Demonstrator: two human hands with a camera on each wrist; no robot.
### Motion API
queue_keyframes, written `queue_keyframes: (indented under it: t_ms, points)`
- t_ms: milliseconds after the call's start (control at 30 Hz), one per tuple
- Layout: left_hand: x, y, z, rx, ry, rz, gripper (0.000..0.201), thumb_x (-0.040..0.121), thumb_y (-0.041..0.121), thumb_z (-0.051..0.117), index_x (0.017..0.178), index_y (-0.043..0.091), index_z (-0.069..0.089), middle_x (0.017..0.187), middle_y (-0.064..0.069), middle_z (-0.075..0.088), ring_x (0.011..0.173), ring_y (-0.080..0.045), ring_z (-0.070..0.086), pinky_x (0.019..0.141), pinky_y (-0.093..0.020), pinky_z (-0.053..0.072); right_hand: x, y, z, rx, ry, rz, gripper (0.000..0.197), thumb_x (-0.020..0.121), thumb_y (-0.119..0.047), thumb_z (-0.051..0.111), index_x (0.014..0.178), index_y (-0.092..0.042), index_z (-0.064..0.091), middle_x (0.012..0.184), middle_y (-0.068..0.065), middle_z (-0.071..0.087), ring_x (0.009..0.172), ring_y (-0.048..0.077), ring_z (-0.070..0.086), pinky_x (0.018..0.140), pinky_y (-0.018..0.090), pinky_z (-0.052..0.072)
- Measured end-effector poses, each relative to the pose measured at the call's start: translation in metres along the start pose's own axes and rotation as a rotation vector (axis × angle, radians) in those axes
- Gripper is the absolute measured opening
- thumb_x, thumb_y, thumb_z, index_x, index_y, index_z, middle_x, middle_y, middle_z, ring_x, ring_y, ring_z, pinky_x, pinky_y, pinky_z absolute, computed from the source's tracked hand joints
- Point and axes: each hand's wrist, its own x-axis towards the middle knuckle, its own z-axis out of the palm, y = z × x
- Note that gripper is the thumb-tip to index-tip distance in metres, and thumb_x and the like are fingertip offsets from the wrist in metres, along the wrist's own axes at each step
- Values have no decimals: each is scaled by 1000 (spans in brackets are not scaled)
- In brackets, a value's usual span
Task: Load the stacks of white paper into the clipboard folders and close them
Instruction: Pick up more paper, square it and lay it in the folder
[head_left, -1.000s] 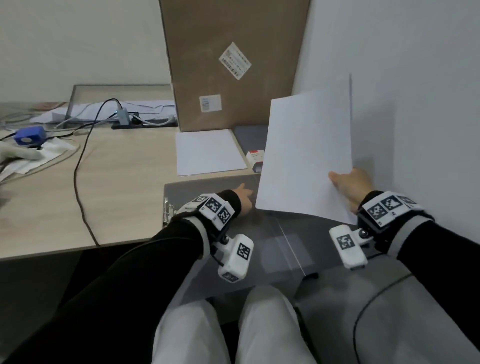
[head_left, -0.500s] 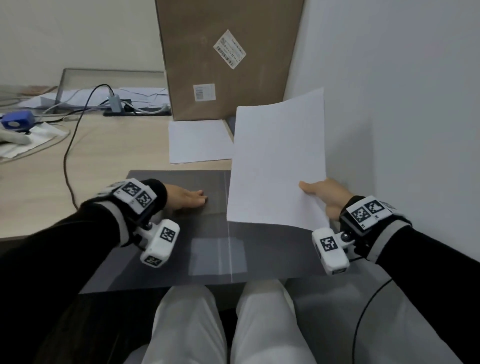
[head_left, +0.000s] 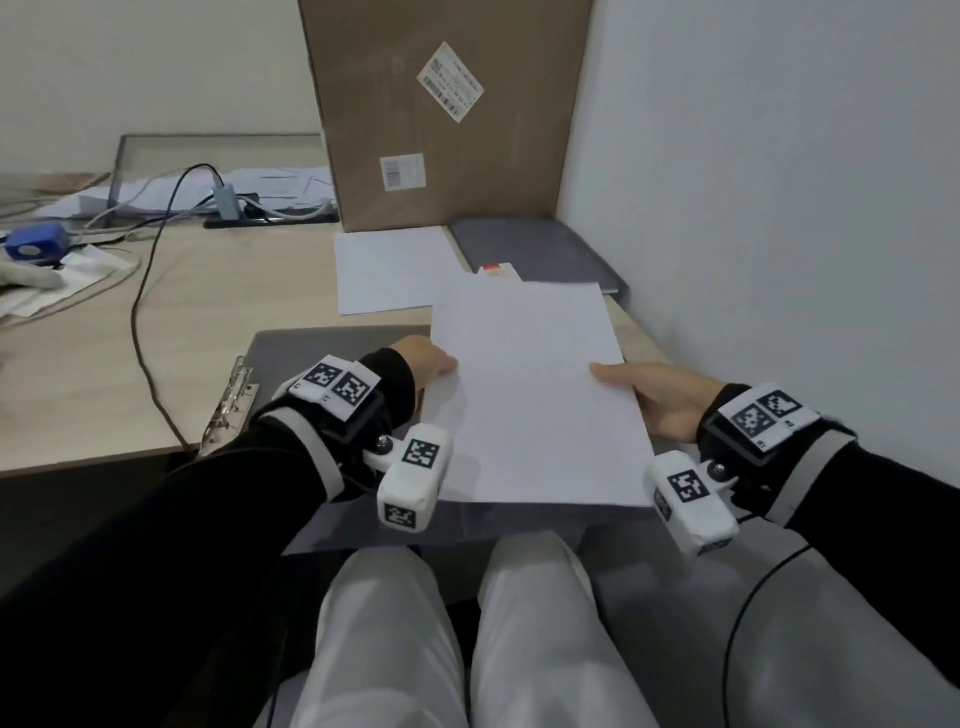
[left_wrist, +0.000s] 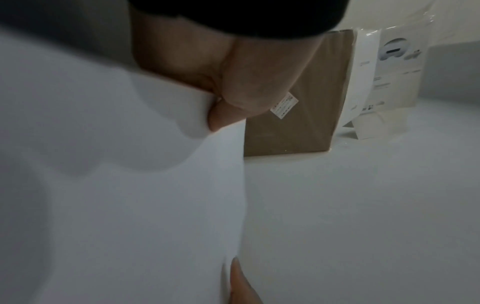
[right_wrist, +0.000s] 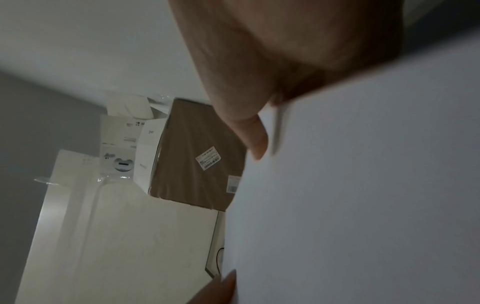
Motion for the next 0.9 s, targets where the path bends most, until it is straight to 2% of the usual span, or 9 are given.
queue_keyframes:
  t_ms: [133,233,333,400,467,567,667,767,900]
  points:
    - [-15,-20,22,130,-78,-30,43,93,15,51,130,-5,49,135,-19,53,126,-35,51,89,-34,48,6,26,-20,-115,179,59,20,92,-9,56,111,-8,60,92,4,68,66,12,68,52,20,56]
    - [-19,-23,27,227,-82,-49,40,91,20,54,122,-4,57,116,-14,61,107,-31,58,80,-27,40,12,36,-23,-175,225,68,11,91,-6,57,101,-9,61,88,3,68,52,8,68,47,18,54]
    - [-19,-19,26,185,-53,-79,37,90,17,55,118,-6,59,99,-13,56,89,-26,53,76,-27,39,15,33,-21,-161,252,55,8,91,-5,56,96,-8,60,86,4,67,62,12,66,45,17,54]
    - [-15,-16,25,137,-35,-89,33,89,13,55,114,-7,60,97,-16,57,88,-28,56,78,-29,44,17,27,-23,-149,267,51,6,91,-5,56,88,-10,58,83,3,65,68,13,62,45,16,53]
    - [-11,-14,25,45,-46,-124,19,88,5,54,95,-10,62,88,-18,60,81,-31,62,78,-36,51,21,21,-26,-151,278,54,7,90,-5,57,86,-11,58,78,2,67,60,12,65,45,16,53]
    - [-6,-9,25,6,-46,-169,22,89,-1,50,67,-1,51,68,-15,53,60,-23,52,60,-34,48,26,12,-30,-167,285,70,6,89,-4,59,86,-10,58,65,1,70,51,12,67,45,18,54]
    - [-4,-4,25,107,-47,-168,15,88,3,51,74,0,53,67,-13,53,55,-23,50,51,-28,42,34,5,-32,-207,280,64,8,90,-4,57,83,-10,57,79,3,65,66,14,61,61,23,53]
    - [-3,1,25,288,-61,-140,9,88,9,53,91,1,51,79,-13,57,61,-24,52,55,-28,42,41,-1,-33,-259,273,62,4,90,-4,57,89,-8,58,81,5,65,70,16,61,77,29,52]
    - [0,6,24,379,-105,-122,22,91,8,49,69,5,47,64,-7,55,34,-14,56,31,-16,40,46,-9,-35,-336,269,60,10,91,-5,57,82,-8,56,79,5,63,67,16,59,65,27,52]
